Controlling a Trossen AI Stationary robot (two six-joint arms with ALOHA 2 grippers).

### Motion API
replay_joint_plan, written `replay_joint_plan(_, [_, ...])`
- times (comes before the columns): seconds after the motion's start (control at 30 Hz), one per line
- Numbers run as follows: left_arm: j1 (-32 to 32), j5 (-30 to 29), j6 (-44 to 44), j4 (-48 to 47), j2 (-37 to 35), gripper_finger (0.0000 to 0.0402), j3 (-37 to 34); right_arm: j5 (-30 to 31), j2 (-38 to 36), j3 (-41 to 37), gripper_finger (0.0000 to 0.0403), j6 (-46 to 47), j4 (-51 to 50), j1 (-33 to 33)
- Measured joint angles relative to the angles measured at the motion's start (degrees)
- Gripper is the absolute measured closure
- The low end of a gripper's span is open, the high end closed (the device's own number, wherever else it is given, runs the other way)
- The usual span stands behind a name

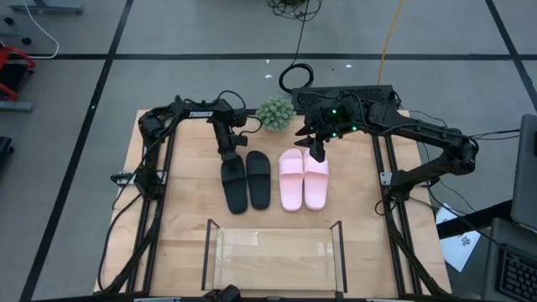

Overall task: Pick and place slides into the shelf
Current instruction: Put the left black slide on the shelf

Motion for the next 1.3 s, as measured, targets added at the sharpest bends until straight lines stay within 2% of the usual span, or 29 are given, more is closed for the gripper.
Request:
replay_joint_plan(0.1, [-0.1,2.5,1.8,-0.8,0.0,0.0257,0.0,0.0,0.0,0.0,0.0250,-0.2,0.0,0.0])
replay_joint_plan(0.27, [-0.7,2.1,2.7,-0.4,0.0,0.0271,0.0,0.0,0.0,0.0,0.0250,-0.3,0.0,0.0])
replay_joint_plan(0.53, [-0.7,-0.1,2.9,-0.3,0.0,0.0390,0.0,0.1,0.0,0.0,0.0250,-0.3,0.0,0.0])
replay_joint_plan(0.87, [1.3,-1.3,5.1,-7.1,0.0,0.0398,2.2,0.1,0.0,0.0,0.0250,-0.3,0.0,0.0])
replay_joint_plan(1.3, [2.9,-2.5,8.0,-19.8,-0.1,0.0401,18.8,0.1,0.0,0.0,0.0250,-0.1,0.0,0.0])
